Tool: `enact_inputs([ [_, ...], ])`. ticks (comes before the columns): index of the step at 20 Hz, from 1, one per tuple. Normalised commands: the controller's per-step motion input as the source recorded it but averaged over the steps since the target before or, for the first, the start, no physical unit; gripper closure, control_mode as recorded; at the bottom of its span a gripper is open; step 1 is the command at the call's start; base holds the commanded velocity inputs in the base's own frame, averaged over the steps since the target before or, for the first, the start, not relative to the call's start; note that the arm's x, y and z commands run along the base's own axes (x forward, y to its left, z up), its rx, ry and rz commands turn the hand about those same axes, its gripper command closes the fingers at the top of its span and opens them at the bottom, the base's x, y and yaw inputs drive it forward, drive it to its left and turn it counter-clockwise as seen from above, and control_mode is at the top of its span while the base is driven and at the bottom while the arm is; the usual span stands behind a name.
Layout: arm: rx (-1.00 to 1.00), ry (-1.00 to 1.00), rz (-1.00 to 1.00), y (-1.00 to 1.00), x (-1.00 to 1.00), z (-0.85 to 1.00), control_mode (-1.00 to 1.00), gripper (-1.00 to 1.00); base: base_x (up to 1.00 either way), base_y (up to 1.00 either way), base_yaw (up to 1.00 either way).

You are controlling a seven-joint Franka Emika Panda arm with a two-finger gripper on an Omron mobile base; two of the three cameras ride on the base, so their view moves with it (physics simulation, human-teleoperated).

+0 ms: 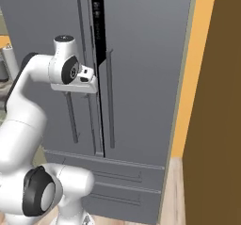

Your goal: Open the fridge, remove the apple, tomato, and steak, and place them on any counter.

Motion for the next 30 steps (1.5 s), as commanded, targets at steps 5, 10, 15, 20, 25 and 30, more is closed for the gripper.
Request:
enact_inputs([
  [5,0.0,0.0,0.0,0.0,0.0,0.0,1.0,-1.0,-0.21,-0.11,0.0],
  [10,0.0,0.0,0.0,0.0,0.0,0.0,1.0,-1.0,-0.03,-0.07,0.0],
  [15,0.06,-0.35,0.0,0.06,0.02,-0.31,-1.0,-1.0,0.0,0.0,0.0],
  [20,0.06,-0.32,0.0,0.54,0.16,-0.1,-1.0,-1.0,0.0,0.0,0.0],
  [25,0.0,-0.01,-0.07,0.49,0.48,0.0,-1.0,-1.0,0.0,0.0,0.0],
  [30,0.0,-0.01,-0.12,0.33,0.63,0.0,-1.0,-1.0,0.0,0.0,0.0],
])
